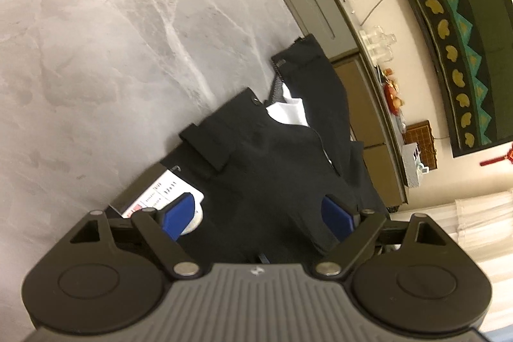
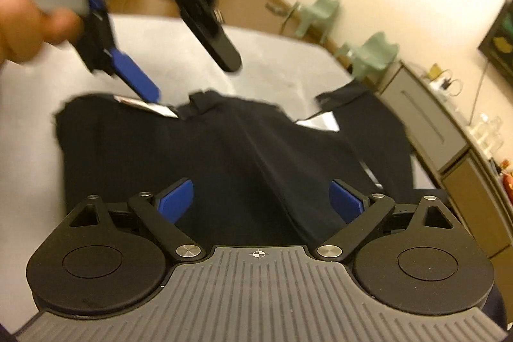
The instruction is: Fold clothes
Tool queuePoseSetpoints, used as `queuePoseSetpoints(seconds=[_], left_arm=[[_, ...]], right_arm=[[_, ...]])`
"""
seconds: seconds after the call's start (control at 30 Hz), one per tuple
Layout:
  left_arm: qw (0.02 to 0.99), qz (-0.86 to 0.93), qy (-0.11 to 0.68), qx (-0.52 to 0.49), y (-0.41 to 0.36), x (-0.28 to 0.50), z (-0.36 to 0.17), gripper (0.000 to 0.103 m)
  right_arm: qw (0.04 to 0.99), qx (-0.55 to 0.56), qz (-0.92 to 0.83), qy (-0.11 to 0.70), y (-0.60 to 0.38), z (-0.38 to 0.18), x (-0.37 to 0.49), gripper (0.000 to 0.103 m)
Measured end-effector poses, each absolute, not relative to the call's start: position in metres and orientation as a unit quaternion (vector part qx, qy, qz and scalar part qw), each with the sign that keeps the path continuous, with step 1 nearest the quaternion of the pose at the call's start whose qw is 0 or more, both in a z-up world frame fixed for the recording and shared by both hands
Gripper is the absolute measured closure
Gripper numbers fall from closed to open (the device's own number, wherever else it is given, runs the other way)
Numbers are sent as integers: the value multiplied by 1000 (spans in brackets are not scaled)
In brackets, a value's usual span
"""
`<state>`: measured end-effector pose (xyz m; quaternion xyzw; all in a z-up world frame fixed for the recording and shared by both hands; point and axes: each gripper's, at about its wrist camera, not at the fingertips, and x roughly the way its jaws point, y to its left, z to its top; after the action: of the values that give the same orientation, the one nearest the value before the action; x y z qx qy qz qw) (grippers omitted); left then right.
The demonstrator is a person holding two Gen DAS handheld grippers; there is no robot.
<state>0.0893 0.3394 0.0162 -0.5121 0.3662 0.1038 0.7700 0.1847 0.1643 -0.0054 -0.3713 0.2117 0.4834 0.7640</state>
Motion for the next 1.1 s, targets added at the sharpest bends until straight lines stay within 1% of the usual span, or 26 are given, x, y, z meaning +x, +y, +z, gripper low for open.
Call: queuePoseSetpoints(seconds=[0.03,0.07,0.1,0.13,0.17,0.2,0.27,0.47,0.57,0.63,0.67,0.7,0.73,0.77,0.8,0.87,0.9,0.97,1.03,1.1], left_arm=[[770,105,368,-511,342,91,16,15],[771,107,368,-508,343,93,16,15],[772,109,369,-506,344,94,16,15],[773,108,369,-504,345,95,17,15],[774,106,368,-505,345,96,17,15],[774,104,367,-505,345,97,18,15],[776,100,368,-503,344,98,17,15],[774,90,375,-503,338,104,11,15],[771,60,381,-506,332,112,8,16],[771,39,393,-499,324,118,5,21],[772,32,402,-492,319,121,4,28],[770,29,409,-488,316,122,1,43],[769,25,416,-485,313,124,-1,54],[768,27,422,-480,312,124,-4,73],[770,26,425,-475,312,127,-6,80],[799,37,414,-435,309,133,2,90],[812,42,408,-415,307,136,6,91],[836,22,355,-417,312,132,30,93],[876,-7,242,-417,322,96,76,94],[902,-36,124,-411,333,39,111,93]], right_arm=[[756,-376,484,230,173,-13,193,22],[749,-370,487,256,180,-20,202,34],[746,-342,497,281,181,-20,211,53],[743,-328,502,297,182,-19,216,68],[740,-319,504,311,182,-18,219,89],[740,-325,504,305,180,-16,216,102],[747,-330,502,284,173,-9,208,103],[785,-273,521,195,127,47,158,103],[785,-293,520,165,110,52,126,103],[784,-309,514,161,107,44,118,103],[784,-316,510,160,105,39,115,103],[785,-316,508,163,103,35,113,103],[786,-314,507,165,100,33,112,103],[787,-312,505,167,96,32,110,103],[789,-312,503,168,92,32,107,103],[793,-307,498,169,87,32,105,103],[797,-305,493,169,85,33,104,103],[810,-296,481,160,80,36,102,103],[828,-277,468,140,74,46,96,103],[843,-257,458,122,65,54,88,103]])
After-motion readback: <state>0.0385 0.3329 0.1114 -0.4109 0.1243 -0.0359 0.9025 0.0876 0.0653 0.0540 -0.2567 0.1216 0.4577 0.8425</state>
